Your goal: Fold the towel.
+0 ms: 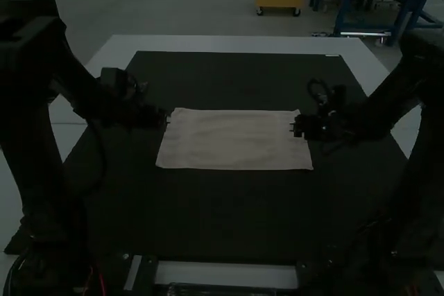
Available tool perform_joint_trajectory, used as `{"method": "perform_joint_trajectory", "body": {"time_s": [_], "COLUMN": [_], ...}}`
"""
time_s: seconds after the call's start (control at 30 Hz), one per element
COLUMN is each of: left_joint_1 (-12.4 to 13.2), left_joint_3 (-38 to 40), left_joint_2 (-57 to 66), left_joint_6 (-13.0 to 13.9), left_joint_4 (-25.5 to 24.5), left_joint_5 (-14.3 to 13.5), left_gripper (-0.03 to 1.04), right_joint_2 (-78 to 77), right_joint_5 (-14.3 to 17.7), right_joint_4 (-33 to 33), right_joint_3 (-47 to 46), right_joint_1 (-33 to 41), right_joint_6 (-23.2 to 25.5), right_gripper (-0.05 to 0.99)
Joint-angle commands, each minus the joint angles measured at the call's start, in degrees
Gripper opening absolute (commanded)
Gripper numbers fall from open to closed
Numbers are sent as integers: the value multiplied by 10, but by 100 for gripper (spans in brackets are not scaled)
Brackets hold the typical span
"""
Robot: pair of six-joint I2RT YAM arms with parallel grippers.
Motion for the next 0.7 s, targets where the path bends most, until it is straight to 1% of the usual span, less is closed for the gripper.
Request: {"method": "perform_joint_trajectory", "body": {"time_s": [0.0, 0.13, 0.37, 0.67], "left_joint_1": [-3, -3, -3, -3], "left_joint_3": [26, 44, 67, 100], "left_joint_2": [16, 36, 74, 105], "left_joint_6": [3, 4, 10, 15], "left_joint_4": [8, 8, 14, 14], "left_joint_5": [6, 14, 12, 11], "left_gripper": [96, 95, 95, 95], "right_joint_2": [18, 43, 80, 122], "right_joint_5": [2, 2, 0, 0], "right_joint_4": [13, 20, 36, 40], "right_joint_3": [26, 43, 73, 118], "right_joint_1": [3, 2, -1, -1], "right_joint_6": [0, -2, 0, -1], "right_gripper": [90, 90, 90, 90]}}
